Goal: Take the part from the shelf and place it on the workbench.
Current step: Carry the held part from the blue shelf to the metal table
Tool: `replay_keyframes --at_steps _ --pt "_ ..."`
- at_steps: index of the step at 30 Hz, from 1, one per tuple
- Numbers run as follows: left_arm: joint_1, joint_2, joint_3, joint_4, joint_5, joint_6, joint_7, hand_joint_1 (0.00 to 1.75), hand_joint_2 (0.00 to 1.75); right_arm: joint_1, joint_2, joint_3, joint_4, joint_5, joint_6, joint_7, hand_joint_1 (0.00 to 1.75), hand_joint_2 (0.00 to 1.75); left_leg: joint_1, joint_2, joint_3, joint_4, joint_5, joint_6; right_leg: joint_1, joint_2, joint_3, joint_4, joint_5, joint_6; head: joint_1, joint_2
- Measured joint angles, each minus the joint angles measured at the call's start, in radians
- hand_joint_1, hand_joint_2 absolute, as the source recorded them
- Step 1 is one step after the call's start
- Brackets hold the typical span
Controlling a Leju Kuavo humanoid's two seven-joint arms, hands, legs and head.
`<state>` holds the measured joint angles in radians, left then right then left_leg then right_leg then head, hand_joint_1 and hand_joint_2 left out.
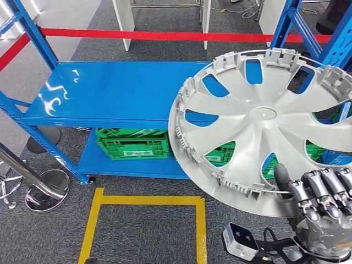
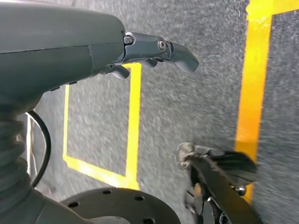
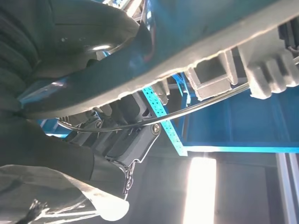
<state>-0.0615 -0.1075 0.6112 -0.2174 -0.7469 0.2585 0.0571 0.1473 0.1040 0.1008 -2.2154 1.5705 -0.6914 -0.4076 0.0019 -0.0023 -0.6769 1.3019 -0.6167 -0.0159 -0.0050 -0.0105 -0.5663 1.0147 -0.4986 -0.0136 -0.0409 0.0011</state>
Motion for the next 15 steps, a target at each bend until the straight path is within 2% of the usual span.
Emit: replay_keyframes --at_steps 1,2,3,5,6,7,8,9,10,11,13,14,15 --pt "0.000 -0.001 -0.008 0.000 -0.014 0.001 0.001 0.00 1.75 0.010 0.000 -0.008 -0.008 0.000 0.000 -0.004 1.75 1.75 0.000 0.000 0.021 -0.006 0.022 0.003 0.002 -0.001 -0.014 0.002 0.010 0.000 0.000 0.000" --pt "0.000 -0.001 -0.016 0.000 -0.024 0.003 0.002 0.00 1.75 0.018 0.001 -0.016 -0.015 0.000 0.000 -0.007 1.75 1.75 0.000 0.000 0.057 -0.043 0.052 0.007 0.005 -0.001 -0.028 0.003 0.020 0.000 0.000 0.000" --pt "-0.001 -0.001 -0.023 0.000 -0.031 0.003 0.002 0.00 1.75 0.025 0.001 -0.024 -0.022 0.000 0.000 -0.008 1.75 1.75 -0.001 0.000 0.106 -0.109 0.071 0.014 0.006 -0.001 -0.039 0.003 0.029 0.001 0.000 0.000" --pt "-0.002 -0.001 -0.033 0.000 -0.037 0.004 0.002 0.00 1.75 0.033 0.001 -0.035 -0.034 0.000 0.000 -0.009 1.75 1.75 -0.007 -0.001 0.204 -0.259 0.070 0.027 0.009 0.000 -0.056 0.004 0.049 0.009 0.001 0.000" --pt "-0.003 -0.001 -0.038 0.000 -0.038 0.004 0.002 0.00 1.75 0.036 0.001 -0.038 -0.038 0.000 0.000 -0.010 1.75 1.75 -0.012 -0.001 0.231 -0.308 0.062 0.032 0.007 0.000 -0.061 0.002 0.060 0.015 0.001 0.000" --pt "-0.003 -0.001 -0.041 0.000 -0.039 0.004 0.002 0.00 1.75 0.038 0.002 -0.041 -0.041 0.000 0.000 -0.010 1.75 1.75 -0.017 -0.001 0.239 -0.333 0.061 0.034 0.004 -0.001 -0.064 -0.002 0.071 0.021 0.001 0.000" --pt "-0.002 -0.002 -0.044 0.000 -0.039 0.005 0.002 0.00 1.75 0.040 0.002 -0.043 -0.043 0.000 0.000 -0.011 1.75 1.75 -0.018 0.000 0.233 -0.341 0.071 0.038 0.001 -0.001 -0.068 -0.005 0.080 0.028 0.001 0.000" --pt "-0.001 -0.002 -0.046 0.000 -0.040 0.005 0.002 0.00 1.75 0.043 0.002 -0.045 -0.045 0.000 0.000 -0.012 1.75 1.75 -0.018 0.002 0.224 -0.347 0.085 0.043 -0.001 0.000 -0.075 -0.004 0.076 0.033 0.001 0.000" --pt "0.000 -0.003 -0.047 0.000 -0.040 0.005 0.002 0.00 1.75 0.046 0.002 -0.048 -0.046 0.000 0.000 -0.012 1.75 1.75 -0.017 0.004 0.214 -0.352 0.099 0.051 -0.002 0.003 -0.086 0.011 0.051 0.037 0.003 0.000" --pt "0.000 -0.002 -0.048 0.000 -0.040 0.005 0.002 0.00 1.75 0.048 0.002 -0.051 -0.046 0.000 0.000 -0.013 1.75 1.75 -0.015 0.006 0.200 -0.356 0.112 0.056 -0.002 0.006 -0.099 0.046 0.008 0.040 0.005 0.000" --pt "0.000 -0.001 -0.050 0.000 -0.040 0.006 0.002 0.00 1.75 0.051 0.002 -0.057 -0.047 0.000 0.000 -0.014 1.75 1.75 -0.016 0.008 0.168 -0.349 0.134 0.063 -0.003 0.009 -0.127 0.166 -0.094 0.046 0.008 0.000" --pt "0.000 -0.001 -0.051 0.000 -0.040 0.007 0.002 0.00 1.75 0.051 0.002 -0.058 -0.047 0.000 0.000 -0.014 1.75 1.75 -0.017 0.008 0.151 -0.344 0.143 0.063 -0.003 0.009 -0.133 0.228 -0.119 0.048 0.009 0.000" --pt "0.000 -0.002 -0.052 0.000 -0.042 0.007 0.002 0.00 1.75 0.051 0.002 -0.059 -0.047 0.000 0.000 -0.014 1.75 1.75 -0.018 0.009 0.134 -0.339 0.153 0.063 -0.003 0.009 -0.130 0.270 -0.119 0.049 0.009 0.000"
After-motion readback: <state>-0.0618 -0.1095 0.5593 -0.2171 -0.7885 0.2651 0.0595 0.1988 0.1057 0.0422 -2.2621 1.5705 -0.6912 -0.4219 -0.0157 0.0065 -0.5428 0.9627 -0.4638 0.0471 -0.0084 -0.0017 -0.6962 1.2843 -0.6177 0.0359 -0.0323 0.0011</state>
